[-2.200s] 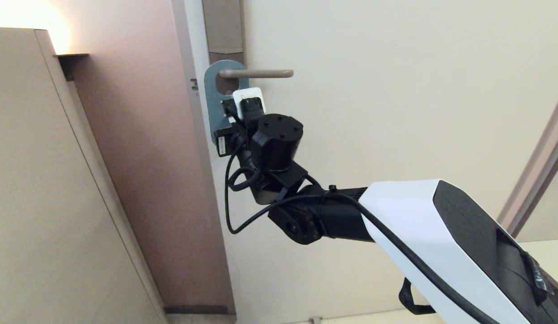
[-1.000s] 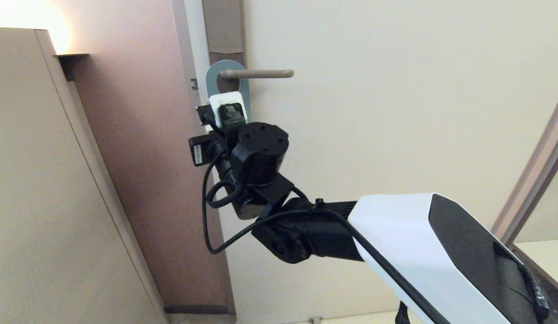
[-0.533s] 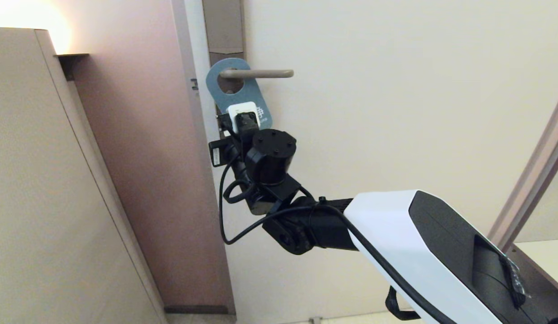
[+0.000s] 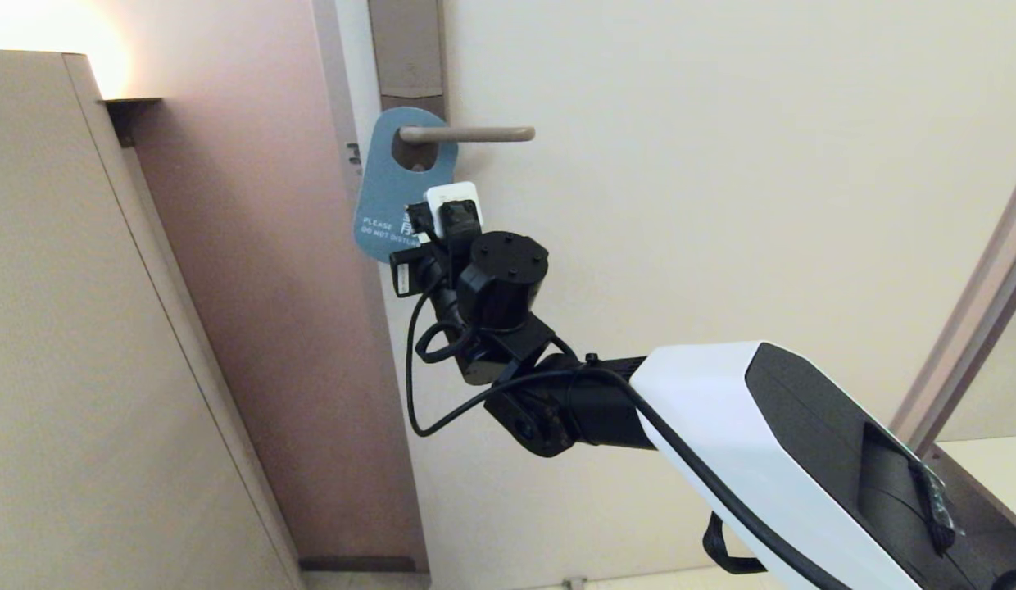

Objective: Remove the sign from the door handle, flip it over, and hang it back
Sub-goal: Hang the sign back with the other side facing out

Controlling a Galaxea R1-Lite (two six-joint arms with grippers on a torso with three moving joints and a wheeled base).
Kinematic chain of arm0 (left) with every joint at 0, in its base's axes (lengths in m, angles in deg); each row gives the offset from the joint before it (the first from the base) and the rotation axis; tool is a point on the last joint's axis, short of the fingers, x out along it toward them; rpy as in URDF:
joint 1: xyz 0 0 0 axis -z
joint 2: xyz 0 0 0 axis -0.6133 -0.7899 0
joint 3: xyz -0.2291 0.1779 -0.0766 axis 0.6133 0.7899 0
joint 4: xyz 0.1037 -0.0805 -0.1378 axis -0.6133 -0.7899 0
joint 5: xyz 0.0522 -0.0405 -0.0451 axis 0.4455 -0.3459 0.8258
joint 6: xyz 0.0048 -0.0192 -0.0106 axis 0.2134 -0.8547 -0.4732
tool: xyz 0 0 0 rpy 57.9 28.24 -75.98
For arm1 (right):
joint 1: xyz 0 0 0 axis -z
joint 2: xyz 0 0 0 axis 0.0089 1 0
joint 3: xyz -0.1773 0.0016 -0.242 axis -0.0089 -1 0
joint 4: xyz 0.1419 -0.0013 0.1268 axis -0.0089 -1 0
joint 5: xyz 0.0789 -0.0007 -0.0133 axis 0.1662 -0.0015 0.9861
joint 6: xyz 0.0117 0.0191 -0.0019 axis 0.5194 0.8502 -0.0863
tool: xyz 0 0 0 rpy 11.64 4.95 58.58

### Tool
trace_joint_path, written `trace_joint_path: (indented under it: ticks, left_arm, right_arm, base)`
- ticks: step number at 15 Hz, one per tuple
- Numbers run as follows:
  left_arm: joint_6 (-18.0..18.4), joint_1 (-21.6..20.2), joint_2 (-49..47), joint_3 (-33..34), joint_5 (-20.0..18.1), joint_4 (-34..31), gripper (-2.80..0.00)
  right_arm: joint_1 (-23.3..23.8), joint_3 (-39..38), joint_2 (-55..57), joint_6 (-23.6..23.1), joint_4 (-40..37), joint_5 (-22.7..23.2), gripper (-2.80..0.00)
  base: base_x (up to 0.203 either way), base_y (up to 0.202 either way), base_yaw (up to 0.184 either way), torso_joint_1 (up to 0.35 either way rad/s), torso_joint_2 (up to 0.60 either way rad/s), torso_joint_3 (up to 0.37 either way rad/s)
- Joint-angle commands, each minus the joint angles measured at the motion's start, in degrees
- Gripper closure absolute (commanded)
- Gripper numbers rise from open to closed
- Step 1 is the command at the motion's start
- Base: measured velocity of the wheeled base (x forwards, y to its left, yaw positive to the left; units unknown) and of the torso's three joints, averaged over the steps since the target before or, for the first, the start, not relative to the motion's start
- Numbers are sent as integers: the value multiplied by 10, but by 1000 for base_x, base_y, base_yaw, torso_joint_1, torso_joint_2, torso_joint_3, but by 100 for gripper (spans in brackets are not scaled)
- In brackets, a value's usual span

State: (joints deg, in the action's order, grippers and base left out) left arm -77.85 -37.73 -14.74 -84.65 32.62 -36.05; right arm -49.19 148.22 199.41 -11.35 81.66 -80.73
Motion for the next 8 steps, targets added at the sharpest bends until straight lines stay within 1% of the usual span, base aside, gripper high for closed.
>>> trace_joint_path:
  ticks: [1, 8]
  left_arm:
    - [0, 0, 0, 0, 0, 0, 0]
    - [0, 0, 0, 0, 0, 0, 0]
  right_arm:
    - [-1, 0, -4, -1, 4, -2, 0]
    - [-5, -12, -23, -4, 6, -3, 0]
  base:
    - [0, 0, 0, 0, 0, 0]
    - [0, 0, 0, 0, 0, 0]
